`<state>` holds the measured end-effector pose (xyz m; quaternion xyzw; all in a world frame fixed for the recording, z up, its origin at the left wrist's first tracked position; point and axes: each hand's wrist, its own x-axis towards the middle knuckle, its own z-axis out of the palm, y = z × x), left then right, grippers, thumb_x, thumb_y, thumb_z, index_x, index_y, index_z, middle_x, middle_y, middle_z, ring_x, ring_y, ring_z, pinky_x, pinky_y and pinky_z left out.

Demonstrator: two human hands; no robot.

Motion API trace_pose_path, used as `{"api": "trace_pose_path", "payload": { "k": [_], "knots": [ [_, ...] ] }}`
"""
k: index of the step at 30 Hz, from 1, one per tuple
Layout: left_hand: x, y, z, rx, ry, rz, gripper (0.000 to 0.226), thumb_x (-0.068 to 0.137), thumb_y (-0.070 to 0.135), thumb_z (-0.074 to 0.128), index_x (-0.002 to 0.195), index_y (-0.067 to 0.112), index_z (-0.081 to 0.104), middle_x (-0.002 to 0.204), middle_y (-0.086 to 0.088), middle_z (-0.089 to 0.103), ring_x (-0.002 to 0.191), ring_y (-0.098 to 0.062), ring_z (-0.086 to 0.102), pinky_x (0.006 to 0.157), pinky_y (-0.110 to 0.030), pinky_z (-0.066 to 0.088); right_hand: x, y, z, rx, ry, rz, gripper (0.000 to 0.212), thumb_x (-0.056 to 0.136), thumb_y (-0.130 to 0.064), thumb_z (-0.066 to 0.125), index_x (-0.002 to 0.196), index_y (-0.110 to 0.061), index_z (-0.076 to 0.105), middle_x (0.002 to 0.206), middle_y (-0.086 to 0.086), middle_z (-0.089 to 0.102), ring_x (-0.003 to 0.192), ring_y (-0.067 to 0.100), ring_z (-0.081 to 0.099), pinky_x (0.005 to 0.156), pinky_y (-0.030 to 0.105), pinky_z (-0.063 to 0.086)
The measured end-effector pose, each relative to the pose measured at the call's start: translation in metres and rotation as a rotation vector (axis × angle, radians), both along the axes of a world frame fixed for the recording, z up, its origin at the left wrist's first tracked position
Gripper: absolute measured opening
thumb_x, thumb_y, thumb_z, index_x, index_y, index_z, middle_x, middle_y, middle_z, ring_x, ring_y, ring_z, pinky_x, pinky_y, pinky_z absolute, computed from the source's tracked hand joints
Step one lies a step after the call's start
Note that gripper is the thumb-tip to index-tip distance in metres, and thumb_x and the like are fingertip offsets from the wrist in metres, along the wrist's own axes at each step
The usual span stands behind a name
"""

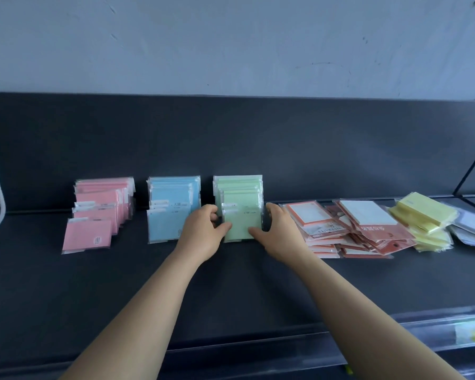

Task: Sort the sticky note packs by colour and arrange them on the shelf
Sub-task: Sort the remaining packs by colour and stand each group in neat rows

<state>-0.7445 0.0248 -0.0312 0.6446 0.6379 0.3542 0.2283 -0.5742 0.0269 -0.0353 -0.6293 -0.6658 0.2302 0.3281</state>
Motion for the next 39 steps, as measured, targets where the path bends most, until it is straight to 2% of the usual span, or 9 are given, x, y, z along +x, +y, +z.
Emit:
{"api": "trace_pose_path", "payload": {
  "k": [3,10,18,21,30,32,35,37,39],
  "knots": [
    [0.002,-0.003,0.002,-0.008,0.051,-0.002,0.052,0.090,0.028,0.066,0.135,0.013,0.048,0.127,-0.003,0.056,0.112,-0.019,0.055,0.092,-0.030,0.045,0.001,-0.007,0.006,0.033,-0.054,0.009,0.029,0.086,-0.025,0.063,0.111,-0.018,0.050,0.114,0.000,0.051,0.095,0.013,0.047,0.062,0.020,0.029],
    [0.005,-0.011,-0.001,-0.062,0.161,-0.001,0.052,0.086,0.029,0.070,0.129,0.009,0.048,0.124,-0.006,0.055,0.105,-0.020,0.054,0.078,-0.026,0.039,-0.004,-0.025,0.010,-0.060,-0.164,0.002,0.053,0.092,-0.027,0.058,0.138,-0.009,0.038,0.140,0.009,0.042,0.127,0.023,0.043,0.095,0.027,0.035],
    [0.007,-0.010,0.001,-0.039,0.172,0.000,0.046,0.086,0.028,0.070,0.124,0.010,0.052,0.119,-0.006,0.058,0.105,-0.021,0.055,0.077,-0.028,0.041,-0.012,-0.022,0.005,-0.071,-0.102,-0.015,0.041,0.086,-0.027,0.064,0.121,-0.011,0.049,0.115,0.006,0.054,0.103,0.021,0.050,0.072,0.026,0.032],
    [0.005,-0.014,0.005,-0.034,0.153,-0.007,0.048,0.088,0.030,0.067,0.128,0.010,0.049,0.121,-0.005,0.056,0.107,-0.020,0.054,0.078,-0.026,0.039,-0.008,-0.030,0.011,-0.060,-0.135,-0.013,0.051,0.090,-0.028,0.061,0.134,-0.009,0.041,0.132,0.009,0.048,0.119,0.024,0.048,0.086,0.028,0.038],
    [0.050,-0.037,0.026,0.137,0.056,-0.051,0.042,0.095,0.026,0.054,0.134,0.010,0.049,0.124,-0.004,0.056,0.113,-0.020,0.054,0.094,-0.029,0.041,0.069,-0.052,0.032,0.192,-0.324,-0.120,0.051,0.098,-0.023,0.048,0.144,-0.006,0.036,0.152,0.007,0.033,0.139,0.023,0.031,0.111,0.029,0.024],
    [0.076,-0.040,0.029,0.075,0.042,-0.104,0.036,0.096,0.027,0.053,0.128,0.012,0.053,0.118,-0.003,0.058,0.108,-0.020,0.056,0.091,-0.029,0.042,0.097,-0.045,0.033,0.205,-0.411,-0.163,0.047,0.098,-0.020,0.046,0.143,-0.005,0.039,0.151,0.008,0.034,0.138,0.025,0.032,0.112,0.032,0.023],
    [0.111,-0.038,0.029,-0.057,0.057,-0.128,0.014,0.097,0.031,0.050,0.099,0.017,0.053,0.088,0.005,0.053,0.083,-0.015,0.053,0.073,-0.028,0.043,0.134,-0.033,0.028,0.146,-0.573,-0.154,0.041,0.098,-0.022,0.040,0.137,-0.010,0.048,0.144,0.006,0.044,0.137,0.024,0.032,0.112,0.033,0.022],
    [0.131,-0.034,0.030,-0.143,0.092,-0.106,0.027,0.098,0.034,0.047,0.080,0.014,0.047,0.072,0.006,0.049,0.067,-0.014,0.049,0.058,-0.027,0.037,0.149,-0.029,0.025,0.103,-0.599,-0.112,0.037,0.099,-0.030,0.037,0.127,-0.016,0.055,0.135,0.002,0.052,0.131,0.023,0.040,0.107,0.036,0.027],
    [0.148,-0.027,0.032,-0.206,0.126,-0.069,0.034,0.098,0.038,0.046,0.079,0.010,0.051,0.078,-0.002,0.055,0.072,-0.019,0.054,0.060,-0.027,0.037,0.159,-0.026,0.022,0.109,-0.604,-0.072,0.036,0.099,-0.036,0.038,0.125,-0.020,0.056,0.132,-0.001,0.053,0.126,0.022,0.044,0.104,0.037,0.030]
  ]
}}
